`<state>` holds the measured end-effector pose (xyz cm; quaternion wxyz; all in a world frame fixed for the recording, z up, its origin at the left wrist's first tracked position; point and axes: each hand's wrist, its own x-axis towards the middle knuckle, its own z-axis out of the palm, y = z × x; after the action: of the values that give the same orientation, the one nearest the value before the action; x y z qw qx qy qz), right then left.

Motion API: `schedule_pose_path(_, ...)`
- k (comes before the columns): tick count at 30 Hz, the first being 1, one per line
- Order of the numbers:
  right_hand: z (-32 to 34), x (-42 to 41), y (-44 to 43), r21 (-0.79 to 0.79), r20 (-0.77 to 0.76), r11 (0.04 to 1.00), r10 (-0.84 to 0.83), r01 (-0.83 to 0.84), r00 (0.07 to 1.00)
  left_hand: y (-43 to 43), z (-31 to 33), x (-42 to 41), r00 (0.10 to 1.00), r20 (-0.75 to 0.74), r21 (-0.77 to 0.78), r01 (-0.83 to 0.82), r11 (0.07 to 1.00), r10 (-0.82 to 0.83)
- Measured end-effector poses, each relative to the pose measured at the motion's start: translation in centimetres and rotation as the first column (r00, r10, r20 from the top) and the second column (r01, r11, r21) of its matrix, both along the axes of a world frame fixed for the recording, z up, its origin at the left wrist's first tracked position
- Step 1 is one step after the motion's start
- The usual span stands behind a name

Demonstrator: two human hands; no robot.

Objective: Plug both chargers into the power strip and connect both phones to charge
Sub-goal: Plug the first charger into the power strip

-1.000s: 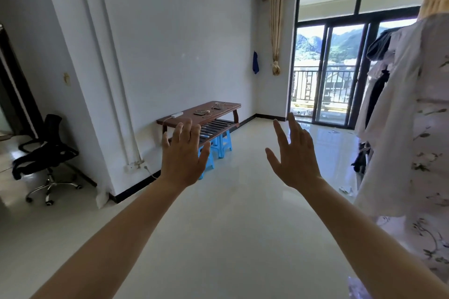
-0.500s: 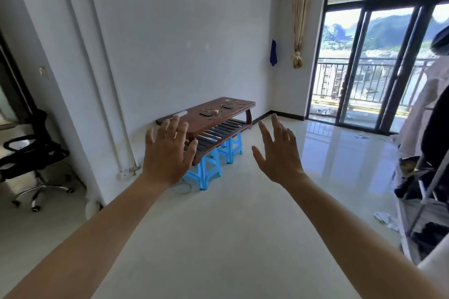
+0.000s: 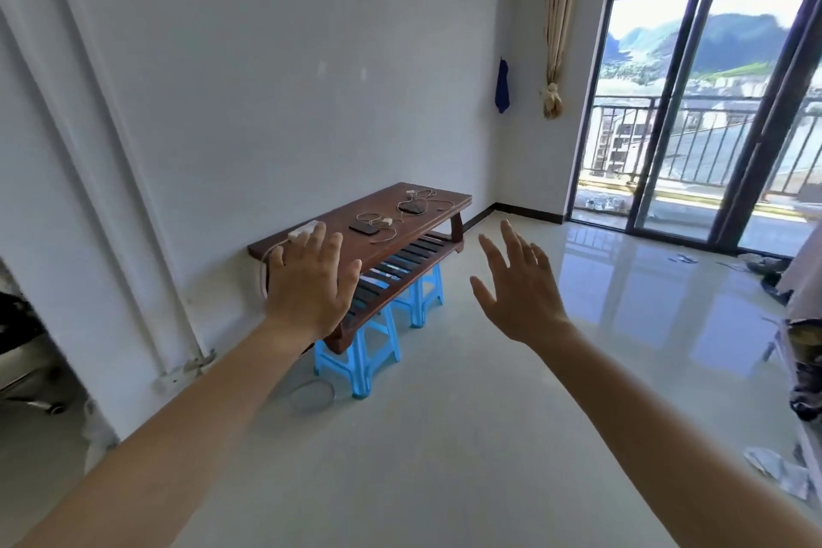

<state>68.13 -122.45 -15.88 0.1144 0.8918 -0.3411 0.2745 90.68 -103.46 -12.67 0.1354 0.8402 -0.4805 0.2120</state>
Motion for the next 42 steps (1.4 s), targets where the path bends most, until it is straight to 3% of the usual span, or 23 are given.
schedule_pose_path(8, -4.9, 9.7, -20.5, 0.076, 0.015, 0.997, -0.022, 0.021, 1.000, -20.9, -6.5, 10.0, 0.998, -0.019, 0.163, -0.052, 0.985, 0.056)
schedule_pose_path(12, -5.0, 16.2, -30.1, 0.124, -0.015, 0.992, 0.034, -0.032, 0.999, -29.4, -6.9, 16.4, 0.991, -0.024, 0.226, -0.125, 0.966, 0.133)
schedule_pose_path(17, -4.6, 25.9, -39.1, 0.174, 0.013, 0.974, 0.144, -0.144, 0.989, -35.7, -6.9, 23.6, 0.981, -0.030, 0.198, -0.183, 0.963, 0.192)
schedule_pose_path(27, -10.9, 46.0, -56.0, 0.197, -0.170, 0.949, 0.280, -0.246, 0.945, -52.4, -13.3, 40.0, 0.954, -0.119, 0.231, -0.243, 0.942, 0.275)
schedule_pose_path(35, -12.7, 57.3, -70.2, 0.327, -0.192, 0.925, 0.263, -0.191, 0.946, -66.0, -16.4, 52.7, 0.919, -0.179, 0.394, -0.261, 0.881, 0.353)
schedule_pose_path(42, -19.6, 68.5, -79.1, 0.467, -0.157, 0.851, 0.345, -0.238, 0.925, -73.1, -23.0, 61.5, 0.872, -0.213, 0.494, -0.294, 0.818, 0.441)
